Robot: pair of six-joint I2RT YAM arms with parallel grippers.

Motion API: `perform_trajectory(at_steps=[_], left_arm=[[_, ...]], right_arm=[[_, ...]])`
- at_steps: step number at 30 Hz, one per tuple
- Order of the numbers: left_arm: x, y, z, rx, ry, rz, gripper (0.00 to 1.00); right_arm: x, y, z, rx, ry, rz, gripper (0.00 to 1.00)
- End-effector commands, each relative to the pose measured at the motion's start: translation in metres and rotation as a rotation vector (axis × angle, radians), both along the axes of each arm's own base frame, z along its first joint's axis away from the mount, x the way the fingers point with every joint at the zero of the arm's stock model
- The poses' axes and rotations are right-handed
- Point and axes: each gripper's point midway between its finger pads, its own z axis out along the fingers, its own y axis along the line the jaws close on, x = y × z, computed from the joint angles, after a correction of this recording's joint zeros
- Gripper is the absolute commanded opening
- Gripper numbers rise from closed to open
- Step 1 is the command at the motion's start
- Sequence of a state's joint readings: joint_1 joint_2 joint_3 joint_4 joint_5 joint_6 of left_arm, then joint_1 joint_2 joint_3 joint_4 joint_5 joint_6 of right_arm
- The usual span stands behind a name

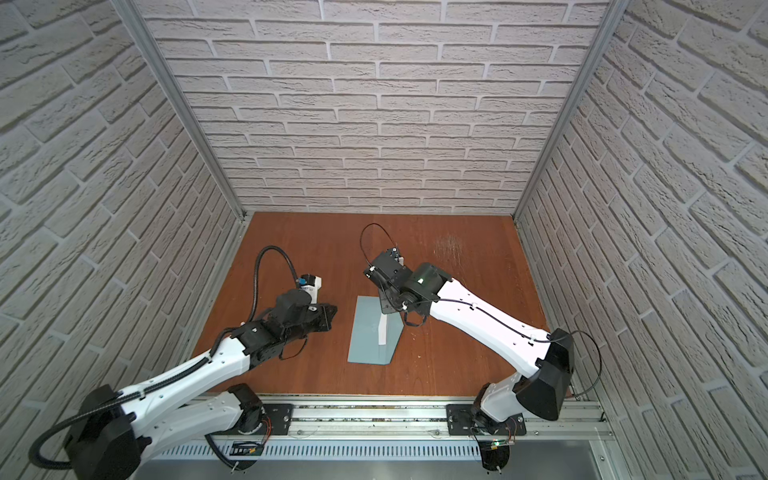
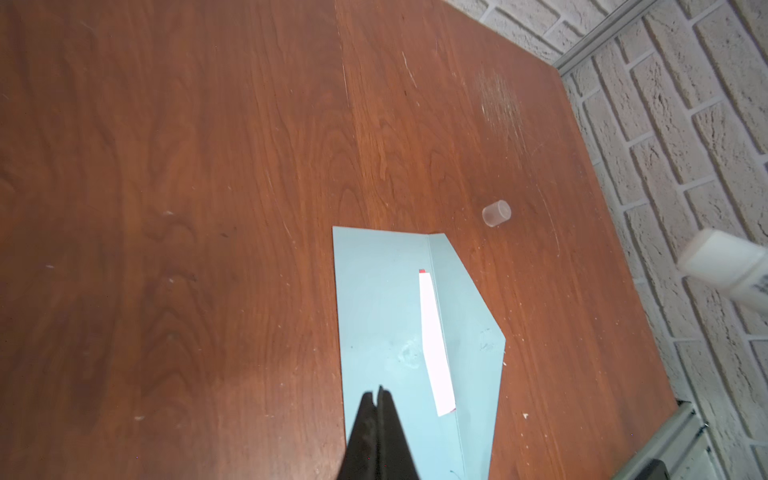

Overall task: Place the letter into the envelope and seal it
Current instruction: 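Pull the glue stick away with the right gripper while the left gripper opens, then move the right gripper over the envelope and lower the glue stick tip onto it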

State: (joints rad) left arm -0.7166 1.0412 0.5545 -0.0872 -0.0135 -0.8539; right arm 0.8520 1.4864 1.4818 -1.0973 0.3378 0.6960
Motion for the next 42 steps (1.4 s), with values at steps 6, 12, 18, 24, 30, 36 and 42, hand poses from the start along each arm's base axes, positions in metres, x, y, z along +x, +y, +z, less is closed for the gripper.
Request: perform_trajectory(at_steps=[6, 12, 18, 24, 30, 36, 42], left_arm=[[0.005, -0.052, -0.022, -0.235, 0.093, -0.111, 0.0], [-0.005, -0.065, -0.055, -0.282, 0.211, -0.145, 0.0], [-0.017, -0.059, -0.078, -0.236, 0.281, -0.155, 0.0], [-0.025, -0.055, -0.095, -0.211, 0.327, -0.16, 0.0], [-0.029, -0.058, -0.112, -0.205, 0.376, -0.166, 0.0], [-0.034, -0.058, -0.125, -0.19, 0.418, -0.177, 0.0], [-0.041, -0.05, -0.134, -0.144, 0.45, -0.171, 0.0]], right_arm=[[-0.011, 0.023, -0.038, 0.072, 0.233, -0.066, 0.05], [-0.012, 0.044, -0.061, 0.134, 0.353, -0.064, 0.05], [-0.014, 0.061, -0.075, 0.154, 0.459, -0.051, 0.05], [-0.014, 0.072, -0.084, 0.162, 0.511, -0.05, 0.05], [-0.014, 0.077, -0.092, 0.164, 0.567, -0.058, 0.05], [-0.014, 0.076, -0.098, 0.142, 0.609, -0.06, 0.05], [-0.012, 0.066, -0.101, 0.097, 0.64, -0.083, 0.05]])
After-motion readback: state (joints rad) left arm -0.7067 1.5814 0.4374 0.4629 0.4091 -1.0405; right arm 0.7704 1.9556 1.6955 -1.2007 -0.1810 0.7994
